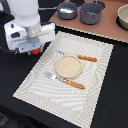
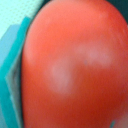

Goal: Place the fish, sausage, and tomato into the frying pan.

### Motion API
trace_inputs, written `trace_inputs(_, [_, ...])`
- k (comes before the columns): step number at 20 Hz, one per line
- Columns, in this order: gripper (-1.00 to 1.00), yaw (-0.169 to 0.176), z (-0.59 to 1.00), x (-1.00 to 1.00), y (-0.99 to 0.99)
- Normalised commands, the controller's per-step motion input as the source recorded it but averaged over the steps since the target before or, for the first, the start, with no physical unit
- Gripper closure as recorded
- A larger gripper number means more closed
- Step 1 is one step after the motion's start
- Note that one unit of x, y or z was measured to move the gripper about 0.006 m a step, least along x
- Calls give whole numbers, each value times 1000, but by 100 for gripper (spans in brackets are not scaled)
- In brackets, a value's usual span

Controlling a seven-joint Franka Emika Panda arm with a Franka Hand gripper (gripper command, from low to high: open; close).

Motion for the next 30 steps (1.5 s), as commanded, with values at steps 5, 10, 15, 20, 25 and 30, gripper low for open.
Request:
trace_inputs(5, [100,18,979,531,889])
trace_inputs(10, [100,0,607,122,1000])
trace_inputs(15, [100,0,365,62,1000])
trace_inputs(20, [100,0,79,54,1000])
trace_inputs(25, [100,0,5,52,1000])
trace_inputs(30, [100,0,-96,21,879])
